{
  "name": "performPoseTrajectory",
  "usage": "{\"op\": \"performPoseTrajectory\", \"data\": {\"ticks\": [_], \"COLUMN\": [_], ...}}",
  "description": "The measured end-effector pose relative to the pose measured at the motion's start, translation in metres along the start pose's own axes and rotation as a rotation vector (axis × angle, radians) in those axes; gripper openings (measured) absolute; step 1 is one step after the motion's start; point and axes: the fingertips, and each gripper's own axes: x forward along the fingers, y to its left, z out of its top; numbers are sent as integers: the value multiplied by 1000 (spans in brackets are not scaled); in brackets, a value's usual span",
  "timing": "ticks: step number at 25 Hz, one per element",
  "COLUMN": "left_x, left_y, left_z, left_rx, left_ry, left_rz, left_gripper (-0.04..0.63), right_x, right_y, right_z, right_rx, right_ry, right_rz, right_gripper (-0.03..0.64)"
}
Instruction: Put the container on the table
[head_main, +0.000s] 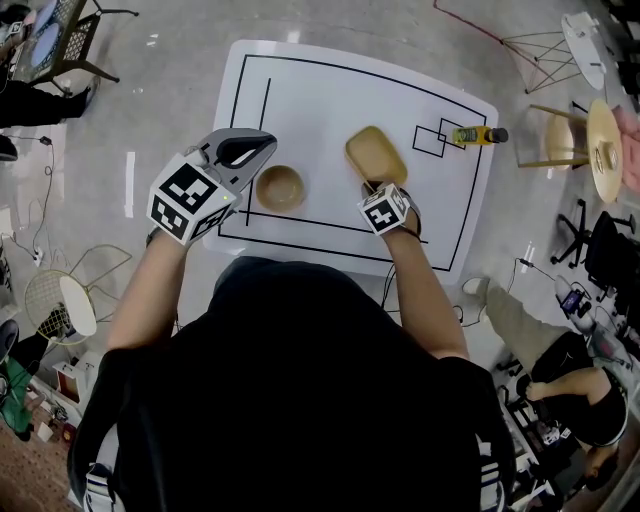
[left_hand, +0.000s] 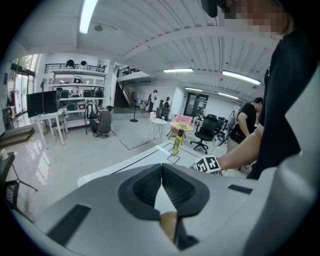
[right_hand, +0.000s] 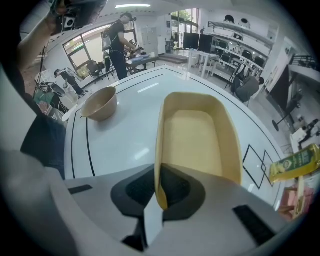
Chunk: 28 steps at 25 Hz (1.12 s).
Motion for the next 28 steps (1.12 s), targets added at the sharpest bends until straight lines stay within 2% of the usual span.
{"op": "performPoseTrajectory", "data": {"ticks": [6, 28], "left_x": [-2, -26], "left_y": [-1, -11], "left_z": [4, 23], "left_rx": [2, 32], "left_ry": [-14, -58], "left_rz": [-3, 7], "left_gripper": [8, 8], "right_x": [-1, -41], "right_y": [5, 13], "right_z": [1, 18], "right_rx": [-13, -31], "right_ry": [2, -46], "right_rz": [2, -46], "right_gripper": [52, 86]}}
